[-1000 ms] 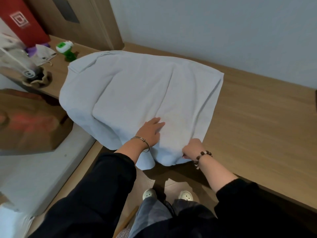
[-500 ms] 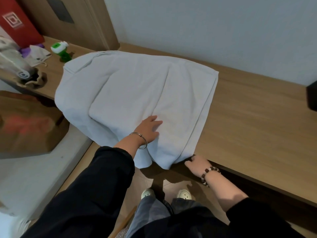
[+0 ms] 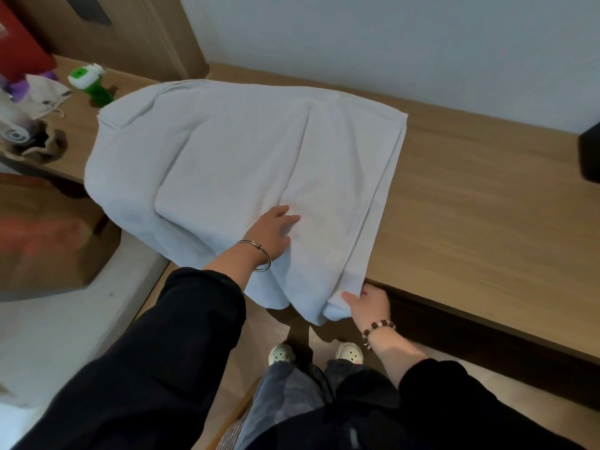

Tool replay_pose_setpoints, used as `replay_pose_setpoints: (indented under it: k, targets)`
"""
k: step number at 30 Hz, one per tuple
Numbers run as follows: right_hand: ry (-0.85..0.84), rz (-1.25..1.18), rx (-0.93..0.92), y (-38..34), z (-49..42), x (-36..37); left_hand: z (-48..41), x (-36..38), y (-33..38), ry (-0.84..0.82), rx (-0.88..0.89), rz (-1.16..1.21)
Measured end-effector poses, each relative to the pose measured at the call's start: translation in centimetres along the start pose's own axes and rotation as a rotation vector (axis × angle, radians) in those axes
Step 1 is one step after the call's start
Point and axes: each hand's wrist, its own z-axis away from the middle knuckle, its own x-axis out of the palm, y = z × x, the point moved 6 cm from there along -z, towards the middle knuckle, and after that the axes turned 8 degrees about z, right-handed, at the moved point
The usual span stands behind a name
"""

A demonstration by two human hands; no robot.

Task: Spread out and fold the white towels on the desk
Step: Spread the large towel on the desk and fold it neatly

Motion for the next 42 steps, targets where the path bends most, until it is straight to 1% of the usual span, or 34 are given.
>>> replay_pose_setpoints:
  k: [1, 2, 3, 5, 6, 7, 9, 10, 13, 15, 17, 19, 21, 22, 24, 26, 27, 29, 30, 31, 32, 34, 36, 38, 40, 42]
  targets:
    - [0.031, 0.157, -0.008, -0.1, 0.3, -0.3, 0.1, 0.1, 0.0, 0.003, -0.001, -0.005]
    - [0.005, 0.303, 0.0, -0.2, 0.4, -0.1, 0.1, 0.2, 0.0, 0.008, -0.003, -0.011]
    - [-0.082, 0.393, 0.05, 0.0, 0.4, 0.5, 0.1, 0.2, 0.0, 0.011, -0.005, -0.017]
    - [-0.307, 0.399, 0.179, 0.3, 0.9, 2.1, 0.0, 0.3, 0.0, 0.012, -0.008, -0.025]
    - [-0.37, 0.398, 0.18, 0.1, 1.1, 2.7, -0.1, 0.4, -0.1, 0.012, -0.007, -0.03]
    - [-0.38, 0.406, 0.118, -0.4, 0.9, 3.1, -0.1, 0.3, -0.1, 0.013, -0.006, -0.031]
    - [-0.341, 0.328, -0.032, -2.0, 0.8, 3.7, -0.2, 0.2, -0.1, 0.016, -0.004, -0.018]
    - [-0.32, 0.234, -0.073, -2.5, 0.9, 4.0, -0.3, 0.2, 0.0, 0.018, -0.005, -0.009]
    - [-0.179, 0.06, -0.074, -3.5, 1.2, 3.8, -0.4, 0.1, 0.1, 0.026, -0.006, 0.006]
    - [-0.211, 0.004, -0.08, -4.0, 1.2, 3.6, -0.4, -0.1, 0.1, 0.027, -0.007, -0.002]
    - [-0.227, 0.032, -0.18, -4.7, 1.7, 2.8, -0.4, -0.3, 0.1, 0.021, 0.001, -0.015]
    - [-0.118, 0.089, -0.274, -4.6, 1.8, 1.1, -0.3, -0.5, 0.1, 0.006, 0.014, -0.024]
    - [0.067, 0.217, -0.308, -4.0, 1.9, -0.6, 0.0, -0.5, 0.2, -0.012, 0.044, -0.031]
    - [0.114, 0.302, -0.313, -4.0, 2.0, -1.0, 0.2, -0.5, 0.2, -0.025, 0.064, -0.028]
    - [0.133, 0.424, -0.319, -4.2, 2.3, -1.2, 0.6, -0.2, 0.2, -0.062, 0.104, -0.035]
    - [0.135, 0.426, -0.298, -4.3, 2.4, -1.3, 0.8, 0.1, 0.2, -0.073, 0.153, -0.131]
    - [0.138, 0.416, -0.28, -4.2, 2.5, -1.4, 0.8, 0.2, 0.3, -0.05, 0.178, -0.214]
    - [0.164, 0.399, -0.265, -3.8, 2.7, -2.0, 0.7, 0.1, 0.3, 0.061, 0.191, -0.447]
    - [0.156, 0.377, -0.251, -3.6, 2.6, -2.3, 0.7, -0.1, 0.3, 0.128, 0.163, -0.556]
    - [0.126, 0.339, -0.235, -3.7, 2.5, -2.5, 0.7, -0.4, -0.1, 0.177, 0.106, -0.606]
    - [0.079, 0.287, -0.226, -4.1, 2.3, -2.6, 0.7, -0.6, -0.6, 0.197, 0.038, -0.583]
    - [-0.037, 0.122, -0.194, -5.5, 2.0, -2.7, 0.5, -0.9, -1.5, 0.172, -0.057, -0.409]
    - [-0.106, -0.038, -0.109, -7.2, 1.2, -3.0, 0.4, -1.0, -1.7, 0.14, -0.068, -0.238]
    - [-0.113, -0.047, -0.053, -8.6, -0.1, -3.3, 0.3, -1.3, -1.9, 0.14, -0.053, -0.124]
    - [-0.058, 0.082, -0.086, -9.7, -1.1, -4.1, 0.4, -1.6, -2.3, 0.143, -0.043, -0.07]
    - [0.108, 0.101, -0.13, -9.8, -1.8, -5.7, 0.5, -2.0, -3.0, 0.164, -0.033, -0.036]
